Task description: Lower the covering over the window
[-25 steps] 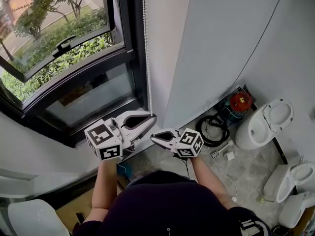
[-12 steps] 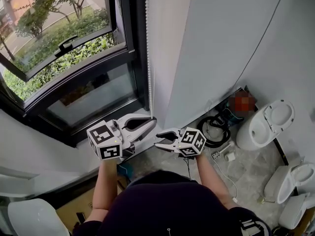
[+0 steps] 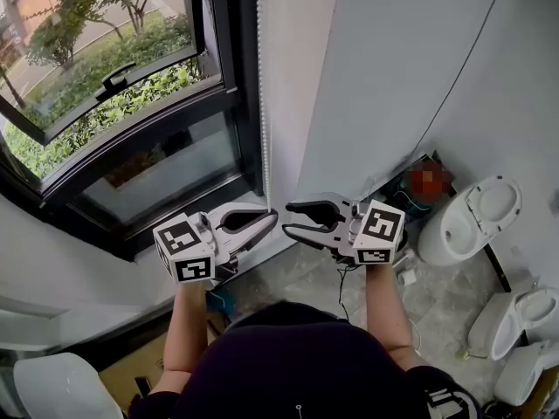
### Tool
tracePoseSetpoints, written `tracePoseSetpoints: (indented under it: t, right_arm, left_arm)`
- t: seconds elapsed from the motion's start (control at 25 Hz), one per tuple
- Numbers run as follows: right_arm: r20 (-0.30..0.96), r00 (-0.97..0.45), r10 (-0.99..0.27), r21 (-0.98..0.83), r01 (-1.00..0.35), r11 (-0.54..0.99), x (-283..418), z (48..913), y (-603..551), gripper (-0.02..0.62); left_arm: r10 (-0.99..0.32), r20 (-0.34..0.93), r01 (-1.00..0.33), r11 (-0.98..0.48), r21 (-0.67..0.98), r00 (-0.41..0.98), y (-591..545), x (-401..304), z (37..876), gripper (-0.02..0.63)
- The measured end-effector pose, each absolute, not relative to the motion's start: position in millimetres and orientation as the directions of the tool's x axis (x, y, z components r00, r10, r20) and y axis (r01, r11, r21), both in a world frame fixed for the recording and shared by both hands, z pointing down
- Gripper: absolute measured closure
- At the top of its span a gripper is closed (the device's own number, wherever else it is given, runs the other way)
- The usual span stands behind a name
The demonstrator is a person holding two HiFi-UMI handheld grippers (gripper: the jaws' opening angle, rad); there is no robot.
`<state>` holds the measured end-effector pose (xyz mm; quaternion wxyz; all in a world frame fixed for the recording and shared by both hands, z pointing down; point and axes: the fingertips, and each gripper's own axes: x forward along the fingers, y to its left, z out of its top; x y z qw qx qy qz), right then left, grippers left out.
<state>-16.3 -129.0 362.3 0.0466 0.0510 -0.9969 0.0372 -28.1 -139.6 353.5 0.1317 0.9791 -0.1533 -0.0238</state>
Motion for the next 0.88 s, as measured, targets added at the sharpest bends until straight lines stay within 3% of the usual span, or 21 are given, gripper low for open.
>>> tracePoseSetpoints:
  t: [0.24, 0.6, 0.8, 0.88]
  right_arm:
    - [-0.003, -0.995, -0.097, -0.046, -0.097, 0.994, -20, 313, -126, 0.465]
    - [-0.012, -0.989, -0.147, -0.052, -0.146, 0.988, -28, 305, -138, 0.465]
    - [-0.025, -0.988, -0.152, -0.04, -0.151, 0.988, -37, 287, -144, 0.465]
    - [-0.032, -0.987, -0.16, -0.032, -0.159, 0.987, -40, 278, -146, 0.471]
  left_arm:
    - [-0.28, 0.089, -0.294, -0.924, 0.245, 0.956, -134, -21, 378, 0.595]
    - [-0.258, 0.018, -0.25, -0.913, 0.321, 0.966, -129, -15, 384, 0.595]
    - [-0.251, 0.137, -0.282, -0.91, 0.304, 0.958, -123, -9, 416, 0.595]
    - [-0.241, 0.119, -0.268, -0.898, 0.349, 0.963, -119, -5, 427, 0.595]
